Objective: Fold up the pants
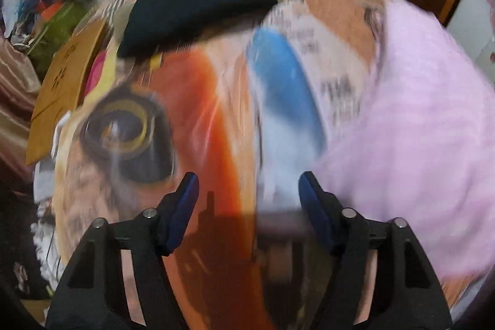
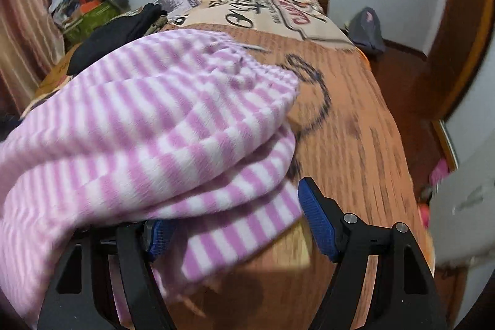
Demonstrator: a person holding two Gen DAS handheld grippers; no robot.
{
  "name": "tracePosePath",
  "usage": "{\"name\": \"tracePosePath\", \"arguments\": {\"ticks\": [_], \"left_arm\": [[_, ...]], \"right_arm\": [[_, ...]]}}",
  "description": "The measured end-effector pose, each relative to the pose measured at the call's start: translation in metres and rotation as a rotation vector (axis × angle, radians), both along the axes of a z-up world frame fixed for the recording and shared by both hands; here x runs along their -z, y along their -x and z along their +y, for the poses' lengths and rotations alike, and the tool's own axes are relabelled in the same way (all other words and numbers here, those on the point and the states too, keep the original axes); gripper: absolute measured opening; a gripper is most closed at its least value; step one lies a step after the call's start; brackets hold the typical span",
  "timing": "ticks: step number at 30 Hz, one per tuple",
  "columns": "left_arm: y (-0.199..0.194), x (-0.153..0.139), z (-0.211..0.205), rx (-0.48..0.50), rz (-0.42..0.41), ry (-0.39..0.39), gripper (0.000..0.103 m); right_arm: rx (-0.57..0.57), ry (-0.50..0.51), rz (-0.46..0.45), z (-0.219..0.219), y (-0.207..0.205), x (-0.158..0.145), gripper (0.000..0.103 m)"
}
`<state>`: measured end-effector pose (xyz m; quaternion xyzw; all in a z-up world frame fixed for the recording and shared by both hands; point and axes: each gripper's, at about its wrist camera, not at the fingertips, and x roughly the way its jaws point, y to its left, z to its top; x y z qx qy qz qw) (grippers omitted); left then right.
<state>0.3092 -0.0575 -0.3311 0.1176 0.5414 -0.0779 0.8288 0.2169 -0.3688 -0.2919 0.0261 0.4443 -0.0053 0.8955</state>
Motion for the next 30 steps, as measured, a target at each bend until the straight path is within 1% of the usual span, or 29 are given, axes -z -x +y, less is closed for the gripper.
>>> {"name": "tracePosePath", "arguments": {"ticks": [2, 4, 7, 8, 11, 13, 14, 17, 19, 20, 22, 24, 27, 30], "left_arm": [[0.017, -0.001, 0.003, -0.004, -0.019, -0.001, 0.067], [0.026, -0.006, 0.006, -0.019, -0.024, 0.003, 0.067], [0.026, -0.020, 0.011, -0.041, -0.054, 0.021, 0.067], [0.023, -0.027, 0.011, -0.042, -0.078, 0.018, 0.067], [0.012, -0.052, 0.008, -0.034, -0.148, 0.035, 0.067], [0.003, -0.065, 0.001, -0.008, -0.180, 0.051, 0.068], [-0.003, -0.070, -0.005, 0.011, -0.201, 0.048, 0.070], [-0.019, -0.073, -0.028, 0.071, -0.228, 0.047, 0.074], [-0.029, -0.066, -0.043, 0.106, -0.201, 0.071, 0.074], [-0.033, -0.062, -0.049, 0.120, -0.181, 0.088, 0.074], [-0.037, -0.048, -0.063, 0.158, -0.115, 0.127, 0.074], [-0.038, -0.038, -0.072, 0.175, -0.079, 0.148, 0.075], [-0.034, -0.032, -0.076, 0.166, -0.100, 0.155, 0.077], [-0.038, -0.029, -0.070, 0.160, -0.069, 0.197, 0.079]], "right_arm": [[-0.026, 0.037, -0.005, 0.003, -0.014, -0.001, 0.069], [-0.040, 0.070, 0.005, 0.003, -0.030, -0.002, 0.069], [-0.047, 0.085, 0.019, 0.003, -0.035, -0.005, 0.069], [-0.042, 0.092, 0.021, 0.002, -0.032, -0.006, 0.069], [-0.022, 0.100, 0.023, 0.001, -0.012, -0.009, 0.069], [-0.004, 0.097, 0.020, -0.001, 0.011, -0.014, 0.069], [0.004, 0.097, 0.019, -0.001, 0.016, -0.017, 0.069], [0.030, 0.092, -0.006, 0.003, 0.047, -0.031, 0.069], [0.043, 0.080, -0.042, 0.009, 0.067, -0.046, 0.070], [0.052, 0.062, -0.066, 0.013, 0.077, -0.054, 0.071], [0.056, 0.020, -0.101, 0.019, 0.087, -0.067, 0.071], [0.054, -0.040, -0.128, 0.029, 0.098, -0.076, 0.071], [0.053, -0.126, -0.121, 0.046, 0.106, -0.074, 0.071], [0.058, -0.247, -0.089, 0.062, 0.110, -0.060, 0.071]]}}
